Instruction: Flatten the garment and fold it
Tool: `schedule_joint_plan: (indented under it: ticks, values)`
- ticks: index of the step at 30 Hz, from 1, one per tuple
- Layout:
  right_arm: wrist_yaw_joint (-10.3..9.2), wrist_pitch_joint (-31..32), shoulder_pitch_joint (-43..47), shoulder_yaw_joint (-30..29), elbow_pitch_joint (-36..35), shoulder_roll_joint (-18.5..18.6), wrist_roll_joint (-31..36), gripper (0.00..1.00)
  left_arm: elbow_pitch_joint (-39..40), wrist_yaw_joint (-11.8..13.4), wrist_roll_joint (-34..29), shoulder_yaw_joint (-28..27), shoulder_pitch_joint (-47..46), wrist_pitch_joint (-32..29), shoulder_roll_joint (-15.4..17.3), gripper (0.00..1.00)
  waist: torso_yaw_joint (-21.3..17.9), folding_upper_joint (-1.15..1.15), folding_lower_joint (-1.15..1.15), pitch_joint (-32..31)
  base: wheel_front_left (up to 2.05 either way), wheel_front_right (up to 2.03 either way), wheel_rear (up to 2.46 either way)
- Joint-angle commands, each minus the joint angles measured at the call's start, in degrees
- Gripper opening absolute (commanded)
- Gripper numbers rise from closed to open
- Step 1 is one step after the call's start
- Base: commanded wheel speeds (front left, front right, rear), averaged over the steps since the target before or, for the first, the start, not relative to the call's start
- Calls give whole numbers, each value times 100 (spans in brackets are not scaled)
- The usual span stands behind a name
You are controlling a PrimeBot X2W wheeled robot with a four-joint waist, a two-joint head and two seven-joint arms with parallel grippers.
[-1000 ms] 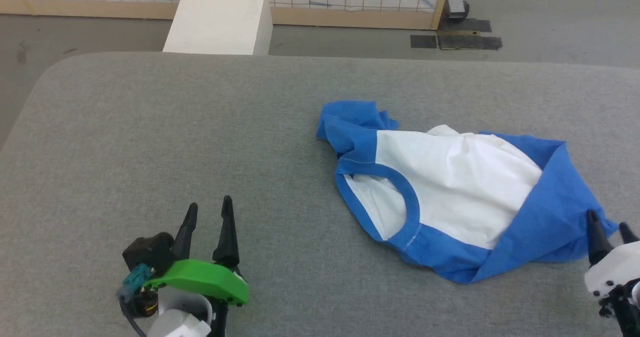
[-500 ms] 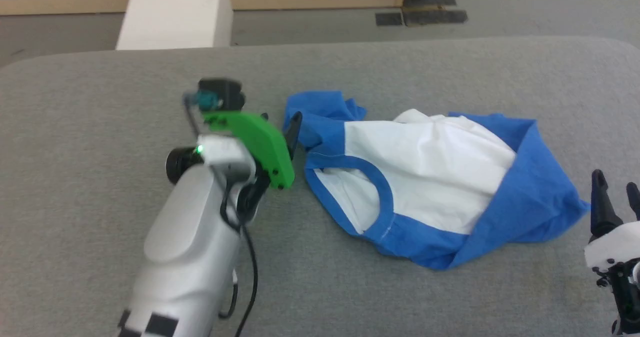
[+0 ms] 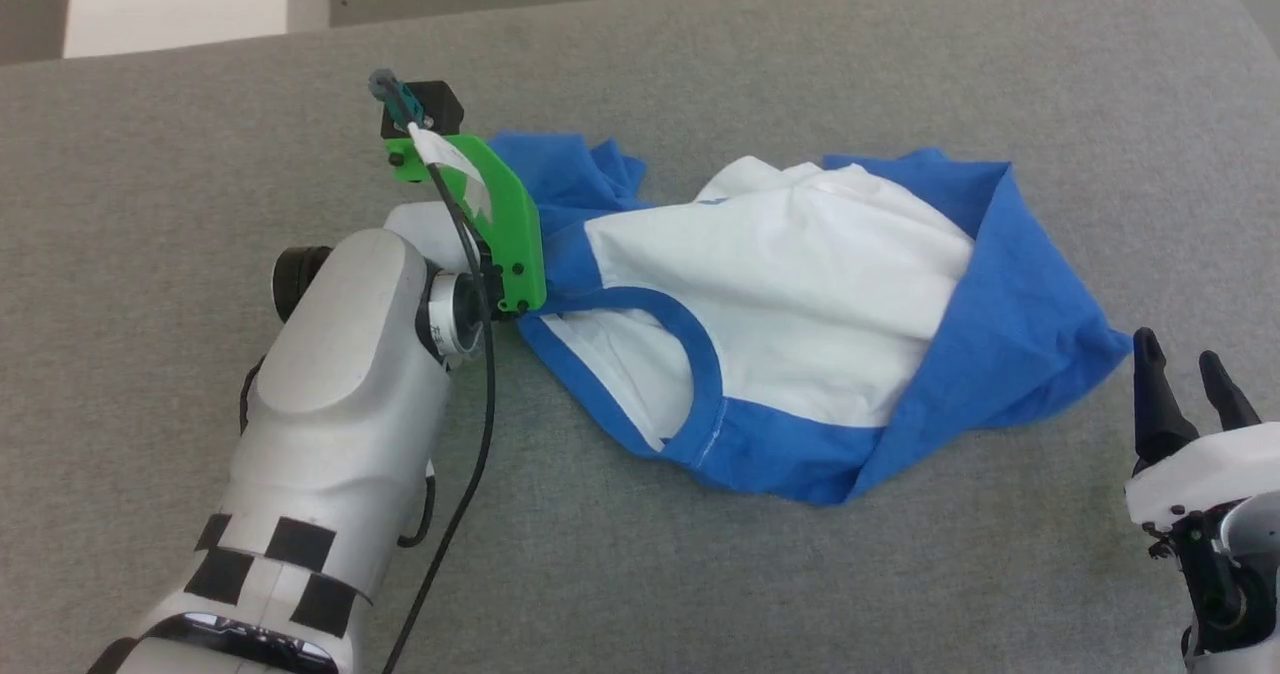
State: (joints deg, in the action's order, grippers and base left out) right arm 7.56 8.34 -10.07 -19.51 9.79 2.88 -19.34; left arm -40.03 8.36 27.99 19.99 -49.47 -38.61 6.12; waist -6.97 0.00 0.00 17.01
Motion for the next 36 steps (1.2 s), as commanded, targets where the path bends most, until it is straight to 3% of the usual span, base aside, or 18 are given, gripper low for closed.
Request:
schedule_joint_plan:
  ticks: [1, 2, 3, 10, 15, 19, 24, 28, 31, 32, 36]
  values:
    - [-8, -71, -127, 24, 15, 0, -27, 100, -9, 21, 19, 3, -31, -15, 16, 100, -56, 0, 0, 111, 0, 0, 0]
    - [-8, -89, -143, 18, 22, 0, -18, 100, 20, -1, 61, -18, -28, 39, -7, 45, -19, 0, 0, 112, 0, 0, 0]
    - [-8, -106, -159, 21, 32, 0, -11, 100, 65, -24, 103, -47, -22, 159, -32, 0, 23, 0, 0, 107, 0, 0, 0]
    - [-8, -102, -120, 47, 76, 0, 110, 100, 421, -158, 625, -500, -10, 1040, -188, 0, 498, 0, 0, -160, 0, 0, 0]
    - [-8, -26, 31, 9, 45, 0, 209, 100, 879, -159, 925, -982, 153, 1715, -115, 0, 1051, 0, 0, -573, 0, 0, 0]
    - [-8, 35, 170, 49, 23, 0, 231, 100, 1492, 89, 1042, -1445, 674, 2166, 98, 0, 1466, 0, 0, -887, 0, 0, 0]
    - [-8, 104, 374, 141, 20, 0, 181, 100, 2094, 665, 983, -1847, 2000, 2269, 400, 0, 1888, 0, 0, -1175, 0, 0, 0]
    - [-8, 143, 425, 277, 21, -1, 130, 100, 2238, 957, 1140, -2094, 3081, 2266, 309, 0, 2010, 0, 0, -1253, 0, 0, 0]
    - [-8, 170, 462, 367, 25, -1, 117, 100, 2227, 963, 1294, -2197, 3563, 2351, 161, 0, 2046, 0, 0, -1301, 0, 0, 0]
    - [-8, 183, 478, 404, 21, -1, 122, 100, 2300, 903, 1355, -2251, 3654, 2492, 105, 100, 2050, 0, 0, -1315, 0, 0, 0]
    - [-8, 254, 548, 660, -87, -1, 90, 100, 2817, 399, 1032, -2226, 3879, 3529, 242, 100, 1998, 0, 0, -1372, 0, 0, 0]
